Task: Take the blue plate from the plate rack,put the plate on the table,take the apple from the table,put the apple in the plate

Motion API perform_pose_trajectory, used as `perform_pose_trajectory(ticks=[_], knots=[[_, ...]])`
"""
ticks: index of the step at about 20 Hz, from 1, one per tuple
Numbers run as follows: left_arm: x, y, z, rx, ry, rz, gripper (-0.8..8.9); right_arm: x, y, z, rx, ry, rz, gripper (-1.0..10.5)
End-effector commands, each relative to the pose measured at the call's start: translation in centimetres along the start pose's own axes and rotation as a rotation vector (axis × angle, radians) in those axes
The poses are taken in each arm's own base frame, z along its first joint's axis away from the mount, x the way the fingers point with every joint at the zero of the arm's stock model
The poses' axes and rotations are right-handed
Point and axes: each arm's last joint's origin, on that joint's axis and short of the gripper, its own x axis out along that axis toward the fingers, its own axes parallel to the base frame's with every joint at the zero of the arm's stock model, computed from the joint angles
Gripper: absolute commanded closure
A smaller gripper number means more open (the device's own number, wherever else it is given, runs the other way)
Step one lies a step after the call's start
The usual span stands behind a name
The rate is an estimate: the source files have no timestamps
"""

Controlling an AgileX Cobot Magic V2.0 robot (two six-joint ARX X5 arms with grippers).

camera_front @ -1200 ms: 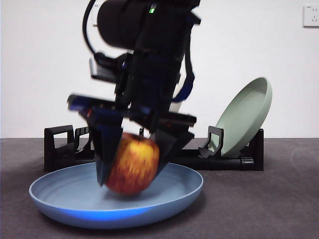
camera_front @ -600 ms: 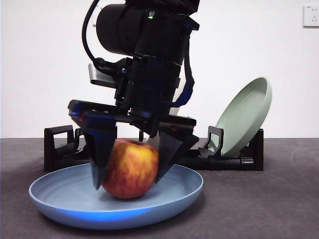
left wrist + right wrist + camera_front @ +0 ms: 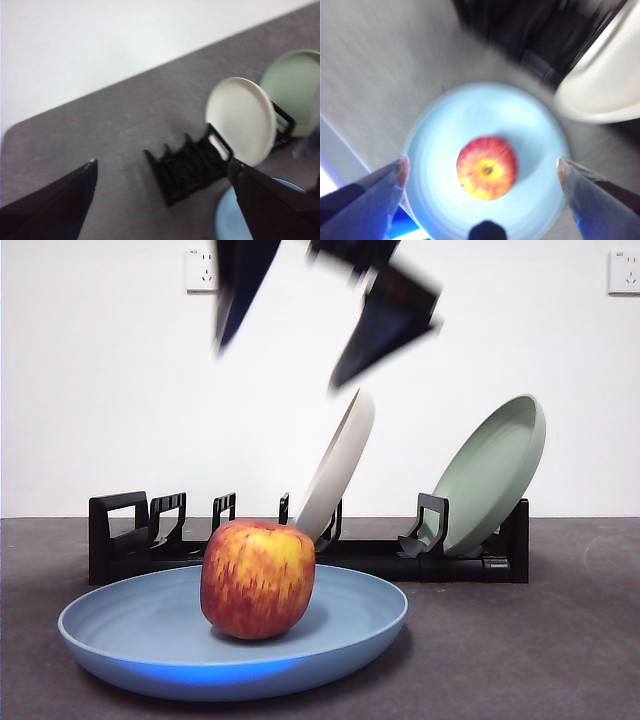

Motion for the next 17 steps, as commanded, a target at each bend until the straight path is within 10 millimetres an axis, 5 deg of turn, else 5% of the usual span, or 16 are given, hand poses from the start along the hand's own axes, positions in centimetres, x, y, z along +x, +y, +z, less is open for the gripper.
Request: perform_pose_trajectory(ticks=[1, 3, 5, 6, 12, 17], knots=[[1.3, -1.3, 0.5, -0.002, 0.020, -0.089, 3.77, -4.4, -0.5, 0.0, -0.060, -0.108, -0.006, 4.5], [2.3, -2.3, 1.1, 0.027, 0.014, -0.153, 4.23, -7.8, -1.1, -0.4, -0.062, -0.191, -0.018, 5.5], [3.0, -3.1, 1.5, 0.068, 0.002, -0.212, 7.38, -10.2, -1.7, -0.9, -0.046, -0.251, -0.037, 7.9], [3.4, -3.5, 1.7, 0.070, -0.001, -0.232, 8.17, -11.2, -2.2, -1.2, -0.036, -0.266, -0.053, 9.3], [4.3, -4.1, 1.6, 0.113, -0.001, -0.232, 8.22, -13.5, -3.9, -3.0, -0.011, -0.263, -0.122, 9.6], [6.1, -4.9, -1.8, 0.094, -0.003, -0.197, 8.22, -11.6, -4.3, -5.7, -0.002, -0.276, -0.124, 9.6]])
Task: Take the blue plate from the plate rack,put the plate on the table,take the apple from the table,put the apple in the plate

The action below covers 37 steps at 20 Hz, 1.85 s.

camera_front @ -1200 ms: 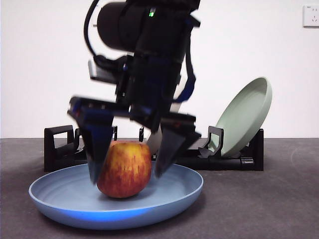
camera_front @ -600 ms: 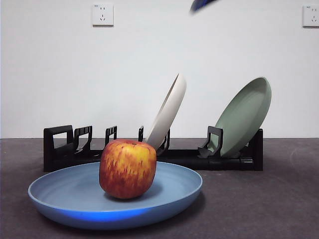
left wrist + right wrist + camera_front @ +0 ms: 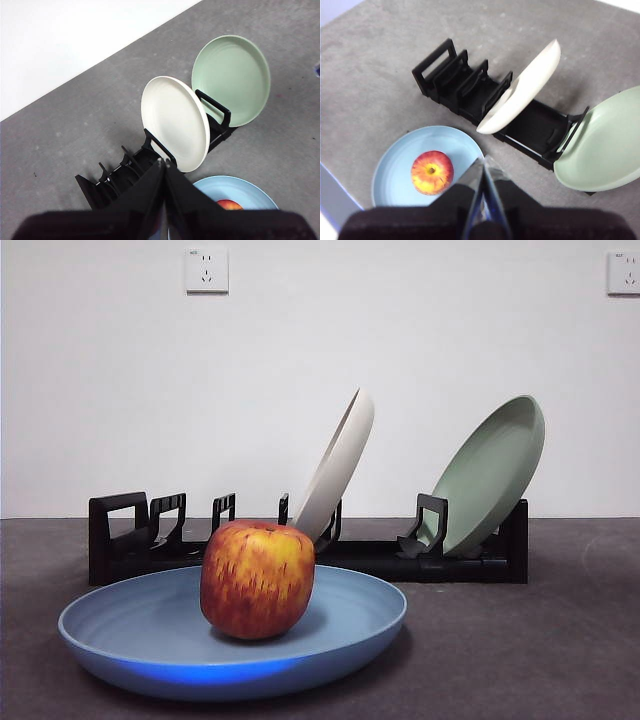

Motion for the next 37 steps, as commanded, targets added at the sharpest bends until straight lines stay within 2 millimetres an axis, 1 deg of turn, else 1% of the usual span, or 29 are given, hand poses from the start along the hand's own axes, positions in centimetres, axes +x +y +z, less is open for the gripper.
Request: perform_pose_trajectory(ticks=[1, 4, 5, 7, 9, 10, 13, 25, 26, 27, 30, 32, 33, 35, 37], knots=[[1.0, -0.4, -2.6, -0.029, -0.015, 0.010, 8.22, 1.0, -0.1, -2.5, 0.015, -0.011, 0.000, 9.6], [2.8, -1.1, -7.2, -0.072, -0.047, 0.016, 8.22, 1.7, -0.1, -6.3, 0.071, -0.084, 0.000, 9.6], [3.4, -1.4, -9.1, -0.100, -0.054, 0.013, 8.22, 2.0, -0.1, -8.1, 0.097, -0.103, -0.002, 9.6], [4.5, -1.9, -12.4, -0.164, -0.048, 0.010, 8.22, 2.4, -0.3, -10.9, 0.133, -0.145, -0.043, 9.6], [5.4, -2.3, -14.8, -0.202, -0.057, 0.022, 8.22, 2.5, -0.4, -13.3, 0.174, -0.198, -0.069, 9.6], [5.6, -2.5, -15.3, -0.204, -0.065, 0.020, 8.22, 2.4, -0.5, -14.0, 0.189, -0.206, -0.090, 9.6], [5.6, -2.5, -15.4, -0.221, -0.065, 0.008, 8.17, 2.2, -0.7, -14.4, 0.194, -0.196, -0.164, 9.6], [5.6, -2.5, -15.5, -0.219, -0.062, 0.012, 8.17, 2.2, -0.7, -14.4, 0.194, -0.195, -0.162, 9.5], [5.1, -2.0, -15.5, -0.201, -0.074, 0.035, 8.17, 2.2, -0.7, -14.5, 0.194, -0.195, -0.162, 9.5], [4.3, -1.2, -15.5, -0.209, -0.106, 0.084, 8.17, 2.2, -0.7, -14.4, 0.194, -0.195, -0.162, 9.5], [2.0, 1.1, -15.0, -0.330, -0.253, 0.086, 8.17, 2.2, -0.7, -14.5, 0.194, -0.194, -0.162, 9.5], [0.0, 2.9, -15.0, -0.409, -0.378, 0.155, 8.17, 2.2, -0.7, -14.4, 0.194, -0.194, -0.162, 9.5], [-1.0, 3.7, -15.2, -0.437, -0.430, 0.214, 8.17, 2.2, -0.7, -14.4, 0.194, -0.194, -0.162, 9.5], [-2.6, 4.7, -15.9, -0.471, -0.479, 0.319, 8.17, 2.2, -0.7, -14.4, 0.194, -0.194, -0.162, 9.5], [-3.4, 5.3, -17.1, -0.457, -0.441, 0.435, 8.17, 2.2, -0.7, -14.4, 0.194, -0.194, -0.162, 9.5]])
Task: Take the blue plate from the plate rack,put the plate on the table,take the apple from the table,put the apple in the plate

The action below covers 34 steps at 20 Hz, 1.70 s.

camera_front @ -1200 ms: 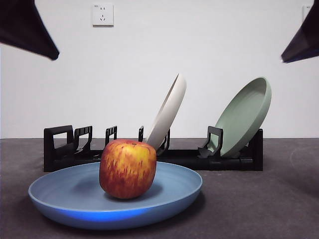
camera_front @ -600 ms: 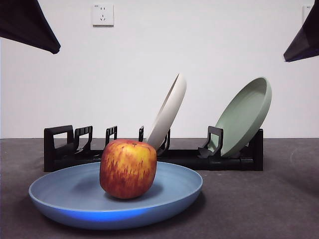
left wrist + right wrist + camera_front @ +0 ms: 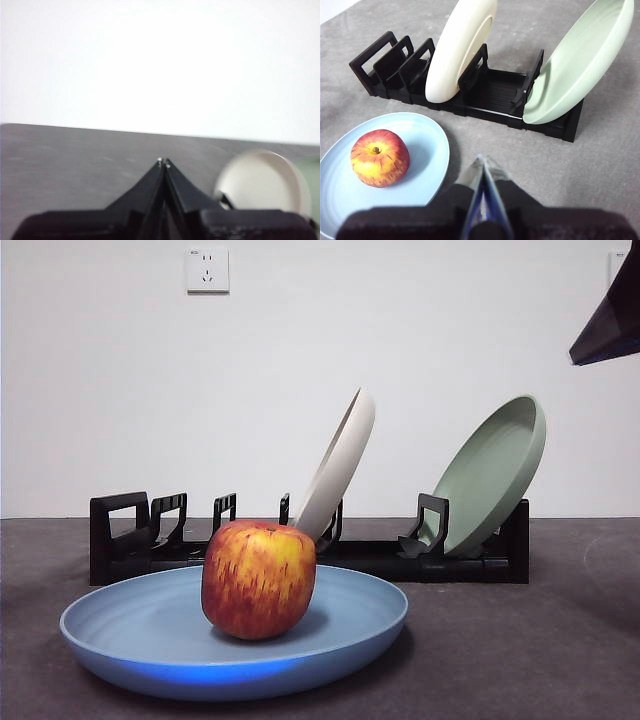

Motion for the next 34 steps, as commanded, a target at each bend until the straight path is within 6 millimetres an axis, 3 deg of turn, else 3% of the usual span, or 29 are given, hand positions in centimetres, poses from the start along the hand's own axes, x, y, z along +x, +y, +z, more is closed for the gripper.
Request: perform_pose_trajectory(ticks=[1, 5, 11, 15, 34], knots=[[-0.4, 1.1, -0.7, 0.075, 0.039, 0.114, 8.17, 0.0, 0.0, 0.0, 0.009, -0.006, 0.000, 9.5], [0.1, 2.5, -4.3, 0.127, 0.113, 0.150, 8.17, 0.0, 0.0, 0.0, 0.009, -0.006, 0.000, 9.5], [1.8, 4.6, -11.6, 0.115, 0.077, 0.159, 8.17, 0.0, 0.0, 0.0, 0.009, -0.006, 0.000, 9.5], [2.3, 5.4, -14.3, 0.112, 0.131, 0.186, 8.17, 0.0, 0.0, 0.0, 0.009, -0.006, 0.000, 9.5], [2.3, 5.5, -15.0, 0.113, 0.169, 0.193, 8.17, 0.0, 0.0, 0.0, 0.008, -0.006, 0.000, 9.5]])
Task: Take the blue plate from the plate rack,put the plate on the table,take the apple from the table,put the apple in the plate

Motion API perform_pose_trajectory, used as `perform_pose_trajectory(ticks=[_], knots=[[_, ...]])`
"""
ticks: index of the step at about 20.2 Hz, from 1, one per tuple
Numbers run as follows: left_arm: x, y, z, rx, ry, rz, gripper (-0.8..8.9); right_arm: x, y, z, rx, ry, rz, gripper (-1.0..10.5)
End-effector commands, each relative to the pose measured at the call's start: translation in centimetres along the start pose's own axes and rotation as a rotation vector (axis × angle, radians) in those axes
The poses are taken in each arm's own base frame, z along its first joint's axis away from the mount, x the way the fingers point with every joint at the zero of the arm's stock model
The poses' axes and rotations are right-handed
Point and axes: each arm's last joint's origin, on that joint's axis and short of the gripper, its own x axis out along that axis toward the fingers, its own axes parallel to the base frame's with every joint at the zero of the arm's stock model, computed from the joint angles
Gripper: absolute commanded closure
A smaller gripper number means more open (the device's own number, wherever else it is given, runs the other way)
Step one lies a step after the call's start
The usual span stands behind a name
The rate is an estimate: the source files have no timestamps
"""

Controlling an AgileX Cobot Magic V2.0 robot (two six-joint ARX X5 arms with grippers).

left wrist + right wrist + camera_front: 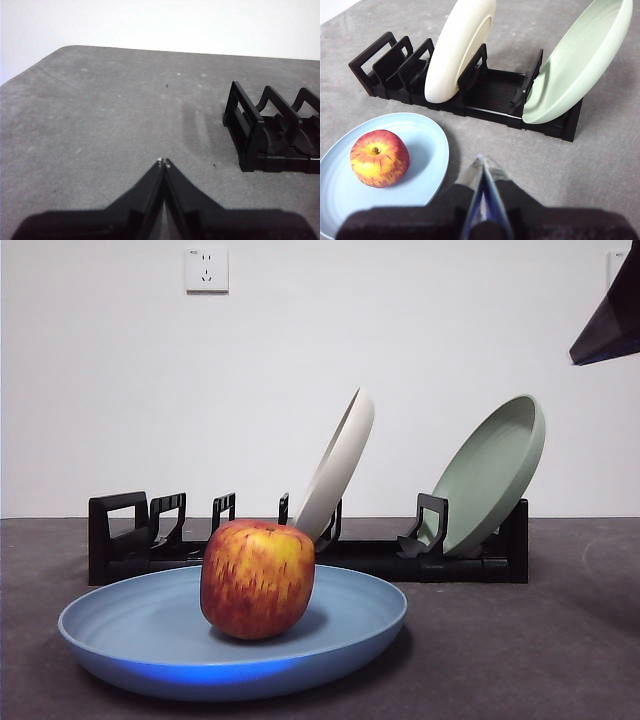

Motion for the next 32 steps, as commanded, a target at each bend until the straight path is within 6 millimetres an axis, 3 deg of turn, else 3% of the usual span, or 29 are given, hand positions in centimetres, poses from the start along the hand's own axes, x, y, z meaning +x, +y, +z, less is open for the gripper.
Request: perform_pose_trajectory(ticks=[1, 5, 9, 12, 16, 19, 32], knots=[[0.1, 0.1, -0.4, 0.009, 0.006, 0.005, 8.17, 0.0, 0.0, 0.0, -0.015, -0.003, -0.001, 9.5], [0.1, 0.1, -0.4, 0.009, 0.006, 0.005, 8.17, -0.1, 0.0, -0.2, -0.043, 0.013, -0.006, 9.5], [0.1, 0.1, -0.4, 0.009, 0.006, 0.005, 8.17, -0.8, -1.4, -0.6, -0.144, -0.043, -0.159, 9.5], [0.1, 0.1, -0.4, 0.009, 0.006, 0.006, 8.17, -0.4, -3.2, -2.7, -0.088, -0.154, -0.267, 9.5], [0.1, 0.1, -0.4, 0.009, 0.006, 0.006, 8.17, 0.0, -4.7, -5.8, -0.081, -0.310, -0.238, 9.5], [0.1, 0.1, -0.4, 0.009, 0.006, 0.005, 8.17, 0.2, -5.1, -7.4, -0.097, -0.321, -0.230, 9.5], [0.1, 0.1, -0.4, 0.009, 0.006, 0.005, 8.17, 0.7, -5.4, -10.1, -0.076, -0.228, -0.238, 9.5]])
